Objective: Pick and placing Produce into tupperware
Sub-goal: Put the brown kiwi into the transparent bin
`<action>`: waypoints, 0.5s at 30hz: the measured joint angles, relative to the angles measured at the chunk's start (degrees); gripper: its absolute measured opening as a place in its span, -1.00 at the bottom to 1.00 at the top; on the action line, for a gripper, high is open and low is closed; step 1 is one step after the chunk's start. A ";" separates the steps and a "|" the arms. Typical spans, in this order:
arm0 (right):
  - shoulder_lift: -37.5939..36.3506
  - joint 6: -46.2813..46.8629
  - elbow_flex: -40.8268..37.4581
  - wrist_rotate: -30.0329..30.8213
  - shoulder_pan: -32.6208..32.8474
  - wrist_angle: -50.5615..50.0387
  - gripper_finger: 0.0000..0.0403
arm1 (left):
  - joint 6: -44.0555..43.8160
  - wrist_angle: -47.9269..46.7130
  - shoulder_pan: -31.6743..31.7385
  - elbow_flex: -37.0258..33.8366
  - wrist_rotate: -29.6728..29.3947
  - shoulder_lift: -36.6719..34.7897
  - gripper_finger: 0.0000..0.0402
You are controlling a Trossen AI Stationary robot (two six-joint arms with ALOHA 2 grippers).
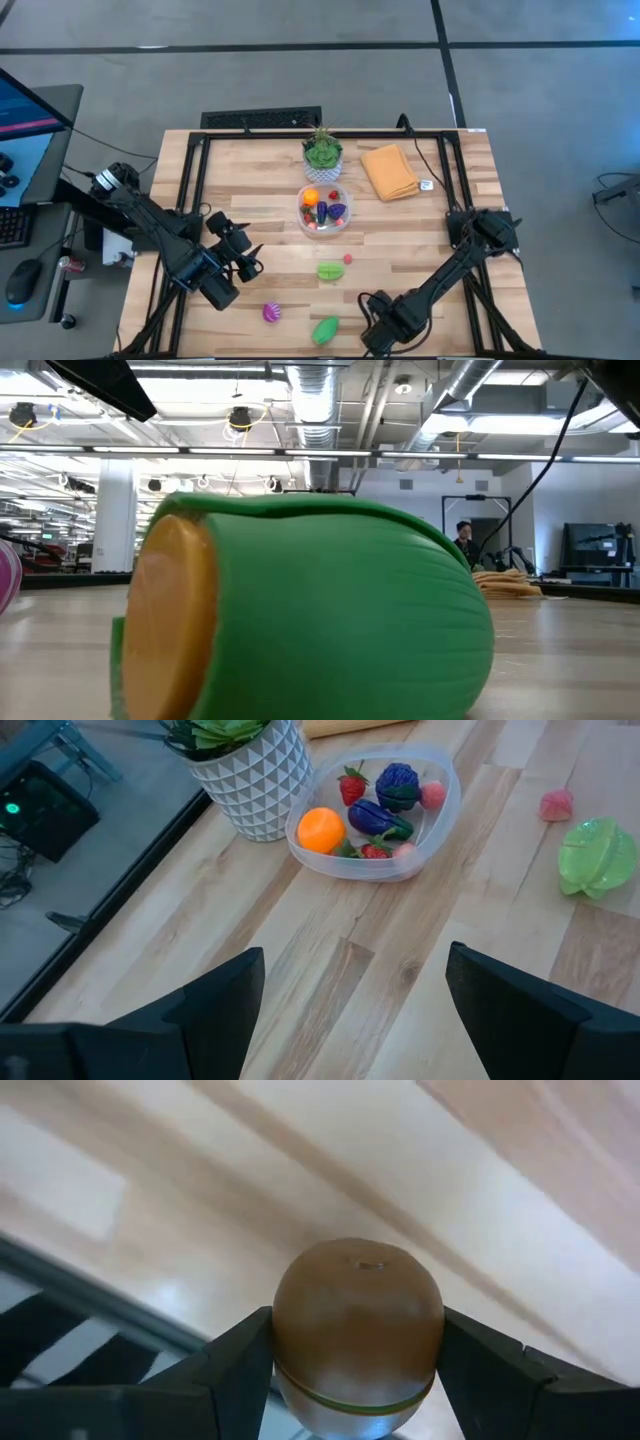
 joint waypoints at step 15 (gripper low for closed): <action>-13.00 1.15 -0.03 17.55 -1.90 -13.39 0.35 | -0.95 0.22 0.04 0.00 -0.09 -0.01 0.50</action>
